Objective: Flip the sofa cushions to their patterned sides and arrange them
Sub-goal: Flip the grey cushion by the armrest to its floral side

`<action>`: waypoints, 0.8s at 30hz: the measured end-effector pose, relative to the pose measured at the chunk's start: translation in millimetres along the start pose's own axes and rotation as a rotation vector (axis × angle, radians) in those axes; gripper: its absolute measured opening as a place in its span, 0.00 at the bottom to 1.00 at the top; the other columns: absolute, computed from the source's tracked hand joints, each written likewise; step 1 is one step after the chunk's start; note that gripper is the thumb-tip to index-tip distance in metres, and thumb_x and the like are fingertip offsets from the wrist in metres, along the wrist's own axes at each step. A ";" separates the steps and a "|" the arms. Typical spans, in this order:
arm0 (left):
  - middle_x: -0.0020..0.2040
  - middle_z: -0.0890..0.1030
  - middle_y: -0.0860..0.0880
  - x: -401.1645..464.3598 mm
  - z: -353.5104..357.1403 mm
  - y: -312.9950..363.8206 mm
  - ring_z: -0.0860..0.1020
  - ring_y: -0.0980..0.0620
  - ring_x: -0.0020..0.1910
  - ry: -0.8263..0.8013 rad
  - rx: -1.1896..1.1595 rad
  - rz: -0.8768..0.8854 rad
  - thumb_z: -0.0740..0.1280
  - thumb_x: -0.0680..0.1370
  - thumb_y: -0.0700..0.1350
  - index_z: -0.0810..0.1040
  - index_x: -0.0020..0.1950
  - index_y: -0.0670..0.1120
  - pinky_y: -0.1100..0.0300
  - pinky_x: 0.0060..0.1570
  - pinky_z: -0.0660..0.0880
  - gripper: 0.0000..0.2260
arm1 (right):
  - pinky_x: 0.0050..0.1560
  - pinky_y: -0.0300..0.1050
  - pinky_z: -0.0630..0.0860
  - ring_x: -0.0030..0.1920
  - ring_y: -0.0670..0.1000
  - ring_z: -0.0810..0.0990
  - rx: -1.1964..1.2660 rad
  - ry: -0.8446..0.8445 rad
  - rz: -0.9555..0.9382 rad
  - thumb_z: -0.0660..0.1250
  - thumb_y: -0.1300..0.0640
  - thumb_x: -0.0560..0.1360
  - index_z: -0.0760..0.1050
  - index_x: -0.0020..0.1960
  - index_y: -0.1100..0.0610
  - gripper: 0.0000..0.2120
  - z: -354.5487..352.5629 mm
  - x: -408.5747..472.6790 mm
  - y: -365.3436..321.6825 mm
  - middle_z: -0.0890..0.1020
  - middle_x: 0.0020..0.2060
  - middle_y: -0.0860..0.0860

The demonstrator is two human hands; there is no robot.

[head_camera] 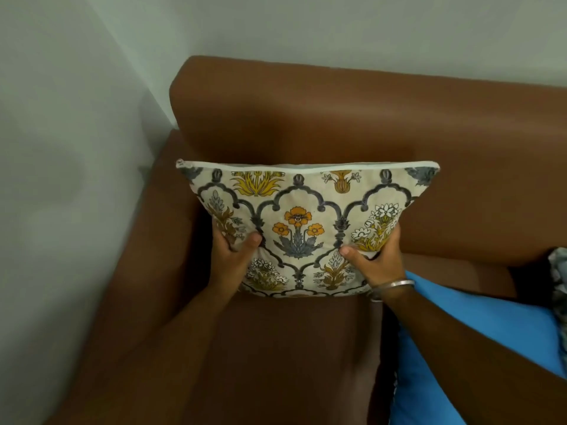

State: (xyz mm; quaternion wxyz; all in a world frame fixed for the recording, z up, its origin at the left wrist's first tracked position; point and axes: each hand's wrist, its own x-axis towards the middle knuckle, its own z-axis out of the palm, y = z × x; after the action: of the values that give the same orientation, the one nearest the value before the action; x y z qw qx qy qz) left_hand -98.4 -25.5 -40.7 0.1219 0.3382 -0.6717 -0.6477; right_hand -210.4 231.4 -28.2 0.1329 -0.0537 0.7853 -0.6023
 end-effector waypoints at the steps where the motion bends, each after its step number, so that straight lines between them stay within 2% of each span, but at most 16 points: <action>1: 0.62 0.75 0.63 3.0 1.0 -0.3 0.77 0.74 0.56 0.002 0.020 0.022 0.74 0.65 0.59 0.60 0.75 0.58 0.75 0.47 0.75 0.41 | 0.64 0.38 0.73 0.64 0.41 0.76 -0.004 -0.013 -0.011 0.81 0.53 0.60 0.58 0.74 0.55 0.50 0.3 3.6 1.5 0.76 0.64 0.48; 4: 0.64 0.76 0.61 -0.9 -0.5 -6.1 0.77 0.70 0.59 0.012 0.060 0.057 0.74 0.66 0.60 0.62 0.74 0.60 0.73 0.51 0.76 0.39 | 0.62 0.34 0.72 0.64 0.39 0.76 -0.008 -0.013 -0.035 0.80 0.48 0.62 0.59 0.70 0.42 0.44 -0.8 0.6 8.6 0.76 0.64 0.41; 6: 0.66 0.77 0.58 -9.8 -3.6 -8.3 0.77 0.65 0.63 0.046 0.092 0.068 0.75 0.66 0.63 0.64 0.74 0.61 0.64 0.57 0.77 0.39 | 0.61 0.32 0.72 0.64 0.38 0.75 -0.025 0.008 -0.013 0.78 0.40 0.62 0.60 0.67 0.32 0.40 -0.7 -11.5 13.5 0.76 0.62 0.33; 7: 0.68 0.77 0.57 -12.8 -5.1 -7.7 0.77 0.62 0.64 0.070 0.116 0.070 0.75 0.65 0.66 0.64 0.75 0.60 0.61 0.60 0.76 0.41 | 0.60 0.31 0.72 0.64 0.38 0.76 -0.025 0.018 0.003 0.77 0.39 0.63 0.60 0.66 0.30 0.38 0.0 -18.2 16.2 0.77 0.61 0.31; 10: 0.71 0.75 0.55 -14.7 -9.8 -3.0 0.75 0.57 0.67 0.079 0.194 0.069 0.72 0.64 0.71 0.60 0.78 0.62 0.54 0.62 0.75 0.45 | 0.59 0.32 0.73 0.62 0.38 0.77 -0.025 0.020 0.047 0.76 0.38 0.62 0.64 0.68 0.39 0.38 6.6 -29.8 23.8 0.78 0.60 0.35; 13: 0.73 0.72 0.55 -11.3 -17.9 -10.5 0.73 0.60 0.69 -0.001 0.218 0.079 0.70 0.67 0.69 0.55 0.81 0.60 0.53 0.67 0.73 0.46 | 0.67 0.46 0.72 0.64 0.39 0.75 -0.060 0.023 0.029 0.76 0.45 0.64 0.60 0.74 0.56 0.44 10.4 -29.6 31.8 0.76 0.64 0.45; 14: 0.76 0.68 0.53 -11.5 -21.0 -12.6 0.69 0.58 0.72 -0.014 0.240 0.084 0.69 0.68 0.70 0.51 0.82 0.58 0.51 0.70 0.70 0.48 | 0.70 0.51 0.69 0.68 0.43 0.73 -0.098 0.041 0.006 0.76 0.46 0.66 0.57 0.76 0.57 0.46 10.4 -30.0 30.0 0.74 0.67 0.50; 16: 0.82 0.56 0.46 -17.0 -28.5 -20.8 0.57 0.54 0.79 0.025 0.430 0.129 0.62 0.70 0.75 0.44 0.83 0.55 0.47 0.75 0.61 0.50 | 0.76 0.58 0.57 0.77 0.54 0.59 -0.371 0.118 -0.075 0.70 0.41 0.71 0.49 0.79 0.56 0.47 12.4 -34.5 27.3 0.61 0.77 0.56; 17: 0.83 0.50 0.44 -24.8 -30.9 -25.8 0.51 0.52 0.80 0.057 0.618 0.242 0.59 0.72 0.76 0.42 0.83 0.52 0.44 0.76 0.56 0.50 | 0.77 0.58 0.50 0.79 0.55 0.51 -0.585 0.154 -0.194 0.64 0.38 0.74 0.48 0.79 0.55 0.43 15.0 -41.5 23.8 0.55 0.79 0.55; 18: 0.84 0.46 0.43 -34.0 -31.0 -32.4 0.46 0.48 0.82 0.060 0.815 0.445 0.58 0.73 0.75 0.43 0.83 0.50 0.41 0.77 0.51 0.49 | 0.77 0.59 0.46 0.79 0.56 0.48 -0.765 0.145 -0.410 0.59 0.38 0.76 0.52 0.78 0.55 0.38 20.1 -50.7 21.5 0.55 0.79 0.55; 20: 0.84 0.42 0.42 -43.4 -26.0 -48.9 0.44 0.42 0.83 -0.048 1.059 0.961 0.58 0.74 0.73 0.45 0.83 0.46 0.37 0.78 0.46 0.47 | 0.76 0.62 0.47 0.79 0.59 0.53 -0.964 -0.057 -0.891 0.58 0.41 0.77 0.64 0.72 0.56 0.29 34.3 -63.3 25.9 0.62 0.75 0.58; 21: 0.84 0.41 0.43 -37.2 -23.2 -54.2 0.43 0.43 0.83 -0.100 1.113 1.142 0.57 0.74 0.72 0.45 0.83 0.46 0.37 0.78 0.44 0.47 | 0.75 0.63 0.50 0.77 0.60 0.58 -1.047 -0.161 -1.051 0.61 0.42 0.75 0.66 0.70 0.55 0.28 39.0 -61.0 30.9 0.65 0.73 0.57; 22: 0.84 0.40 0.43 -25.1 -20.3 -55.8 0.42 0.44 0.82 -0.108 1.159 1.238 0.56 0.75 0.72 0.45 0.83 0.46 0.38 0.77 0.43 0.46 | 0.73 0.62 0.54 0.74 0.59 0.62 -1.138 -0.221 -1.152 0.63 0.41 0.74 0.66 0.71 0.54 0.30 41.2 -51.6 35.3 0.68 0.72 0.56; 24: 0.83 0.36 0.45 10.3 -15.1 -46.5 0.38 0.45 0.82 -0.031 1.220 1.255 0.52 0.75 0.72 0.42 0.83 0.47 0.40 0.77 0.39 0.45 | 0.72 0.59 0.55 0.73 0.56 0.63 -1.312 -0.217 -1.219 0.63 0.36 0.73 0.64 0.74 0.52 0.35 35.4 -20.4 40.0 0.70 0.73 0.54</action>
State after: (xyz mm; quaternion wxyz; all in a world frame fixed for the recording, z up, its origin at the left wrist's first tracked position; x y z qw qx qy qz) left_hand -83.2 -40.5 -85.9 0.2443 -0.0966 -0.9649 0.0067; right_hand -178.1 214.1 -72.2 -0.1935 -0.5824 0.7895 0.0091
